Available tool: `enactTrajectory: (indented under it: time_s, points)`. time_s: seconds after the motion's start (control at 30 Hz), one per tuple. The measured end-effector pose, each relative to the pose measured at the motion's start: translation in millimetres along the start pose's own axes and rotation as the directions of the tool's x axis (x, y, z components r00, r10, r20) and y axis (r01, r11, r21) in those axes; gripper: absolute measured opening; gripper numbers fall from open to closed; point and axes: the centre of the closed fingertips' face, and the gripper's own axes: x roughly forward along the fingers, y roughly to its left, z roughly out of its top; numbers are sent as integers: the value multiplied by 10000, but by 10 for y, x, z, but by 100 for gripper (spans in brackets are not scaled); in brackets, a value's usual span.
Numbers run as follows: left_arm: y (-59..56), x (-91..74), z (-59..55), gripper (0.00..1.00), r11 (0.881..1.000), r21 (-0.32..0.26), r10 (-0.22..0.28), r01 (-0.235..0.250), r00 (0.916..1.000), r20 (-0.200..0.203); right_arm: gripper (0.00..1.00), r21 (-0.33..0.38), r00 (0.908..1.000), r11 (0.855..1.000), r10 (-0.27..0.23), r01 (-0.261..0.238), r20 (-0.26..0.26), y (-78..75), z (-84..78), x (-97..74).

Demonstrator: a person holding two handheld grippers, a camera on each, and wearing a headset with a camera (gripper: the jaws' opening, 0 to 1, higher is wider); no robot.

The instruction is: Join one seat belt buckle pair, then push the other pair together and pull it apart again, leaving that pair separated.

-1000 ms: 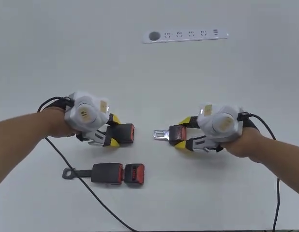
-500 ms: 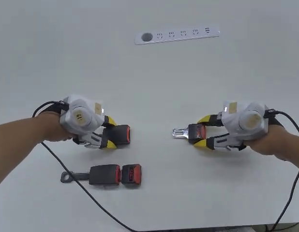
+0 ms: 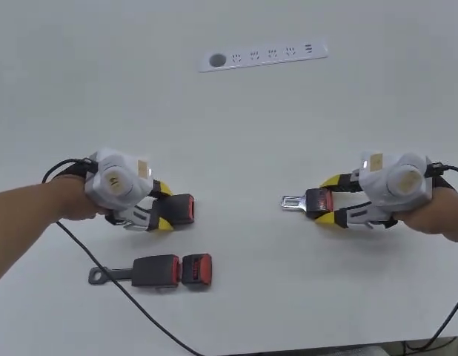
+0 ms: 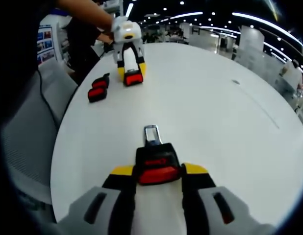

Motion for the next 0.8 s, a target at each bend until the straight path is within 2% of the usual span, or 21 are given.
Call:
enactTrajectory:
  time_s: [0.17,0.23,0.27,0.33,0.37,0.4,0.47,0.5,0.57,0.6,0.63,0.67,0.7,0.73,0.77,0.8]
  points:
    - [-1,-1,10,36,10000,-20,28,-28,10000,-1,37,-239,9990,9996,154,-164,-420,-8,25,19]
    - [-10,1,22,37,9999,-96,-45,44,9998,-174,42,-663,9984,9972,321,-352,-469,20,14,18]
    - [-24,1,25,38,9999,-117,-108,105,9996,-248,46,-674,9983,9973,241,-277,-538,32,-19,-5]
    - [-27,-12,1,45,10000,-8,20,-21,9984,-561,56,-732,9987,9969,-300,270,-409,-58,16,-2]
    - [25,-32,-11,48,9990,131,446,-439,9969,-647,59,-347,9984,9979,-559,555,-95,-85,68,-8]
    - [30,-56,-8,54,9985,131,546,-539,9965,-631,61,-69,9971,9972,-738,740,191,-89,100,-41]
    - [53,-138,64,61,9957,-309,868,-872,9961,-124,66,374,9913,9921,-1214,1196,503,-159,168,-69]
    - [72,-179,102,66,9926,-584,1076,-1066,9941,137,70,1008,9818,9811,-1732,1651,781,-226,239,-100]
    - [154,-291,141,72,9762,-1323,1802,-1721,9823,519,77,1672,9679,9648,-2237,2031,1149,-288,321,-134]
    - [194,-357,158,75,9626,-1778,2206,-2042,9723,776,80,1956,9596,9558,-2478,2196,1333,-302,352,-167]
    - [208,-401,165,79,9523,-2093,2447,-2222,9655,886,82,2468,9486,9373,-2853,2462,1373,-346,394,-179]
    - [235,-473,189,84,9329,-2599,2874,-2494,9503,1194,85,2798,9425,9249,-3042,2574,1384,-352,410,-202]
    - [247,-525,203,88,9200,-2873,3152,-2665,9388,1387,87,2883,9309,9170,-3296,2758,1577,-385,488,-206]
    - [254,-584,217,91,9027,-3258,3452,-2809,9249,1591,88,2878,9210,9117,-3502,2933,1705,-396,536,-228]
    - [285,-664,194,94,8613,-4011,4019,-3120,9012,1620,88,2948,9154,9055,-3643,3052,1713,-402,571,-233]
    - [282,-704,162,97,8442,-4294,4200,-3209,8937,1579,89,3087,9097,8975,-3782,3149,1715,-385,610,-250]
